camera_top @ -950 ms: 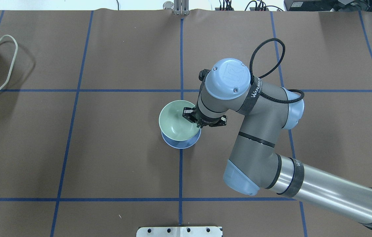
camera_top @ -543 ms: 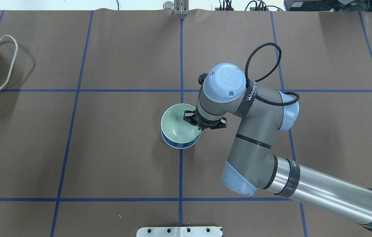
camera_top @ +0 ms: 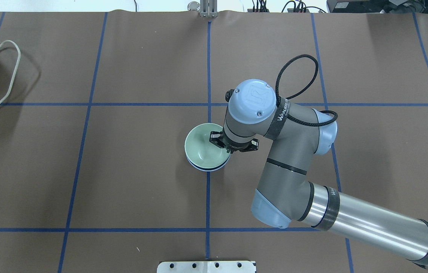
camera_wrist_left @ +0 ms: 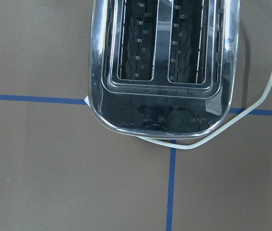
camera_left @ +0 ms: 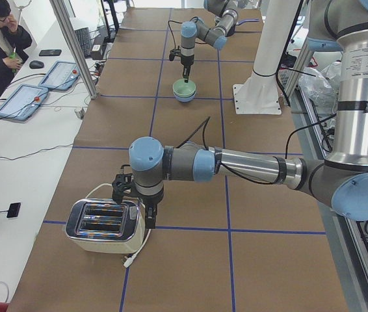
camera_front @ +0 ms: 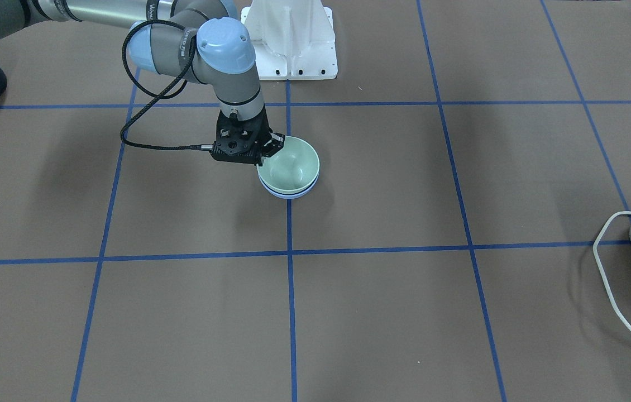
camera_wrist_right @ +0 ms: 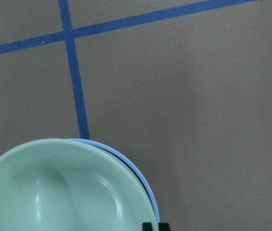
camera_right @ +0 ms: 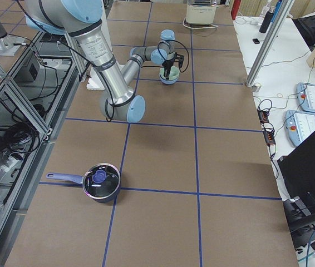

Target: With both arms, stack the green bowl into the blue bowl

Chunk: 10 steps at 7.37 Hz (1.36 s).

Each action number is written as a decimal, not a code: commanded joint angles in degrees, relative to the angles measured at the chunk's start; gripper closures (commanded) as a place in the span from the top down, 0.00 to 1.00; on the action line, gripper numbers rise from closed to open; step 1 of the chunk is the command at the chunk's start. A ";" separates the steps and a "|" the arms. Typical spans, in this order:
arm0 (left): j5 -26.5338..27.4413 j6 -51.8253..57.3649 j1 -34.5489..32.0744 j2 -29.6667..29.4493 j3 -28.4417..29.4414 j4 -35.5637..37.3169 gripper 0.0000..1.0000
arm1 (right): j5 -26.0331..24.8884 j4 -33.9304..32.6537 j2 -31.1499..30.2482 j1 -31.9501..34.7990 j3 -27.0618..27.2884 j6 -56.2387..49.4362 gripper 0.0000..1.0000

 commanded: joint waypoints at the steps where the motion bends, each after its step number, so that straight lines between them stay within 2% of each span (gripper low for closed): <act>1: 0.00 0.09 0.00 -0.03 0.00 0.00 0.98 | -0.25 0.00 0.41 -0.28 -0.91 0.00 0.00; 3: 0.00 0.00 0.00 -0.03 0.00 0.00 0.98 | -0.16 0.00 0.41 -0.37 -1.00 0.00 0.03; 5: 0.00 0.00 0.00 -0.03 0.00 0.00 0.98 | -0.25 0.09 0.41 -0.37 -1.00 0.00 0.27; 6: 0.00 0.00 0.09 0.05 0.00 0.00 0.98 | -0.51 1.04 0.15 -0.37 -1.08 0.00 0.57; 7: -0.09 0.00 0.00 0.05 0.00 0.00 0.98 | -2.86 3.75 -0.20 -0.63 -1.78 0.09 1.00; 8: -0.27 -0.09 0.00 0.05 0.00 0.09 0.98 | -4.80 3.69 -0.11 -0.46 -1.44 0.00 1.00; 10: -0.44 -0.44 0.09 0.14 0.17 0.09 0.98 | -2.12 1.77 -0.55 6.79 -1.35 -4.70 1.00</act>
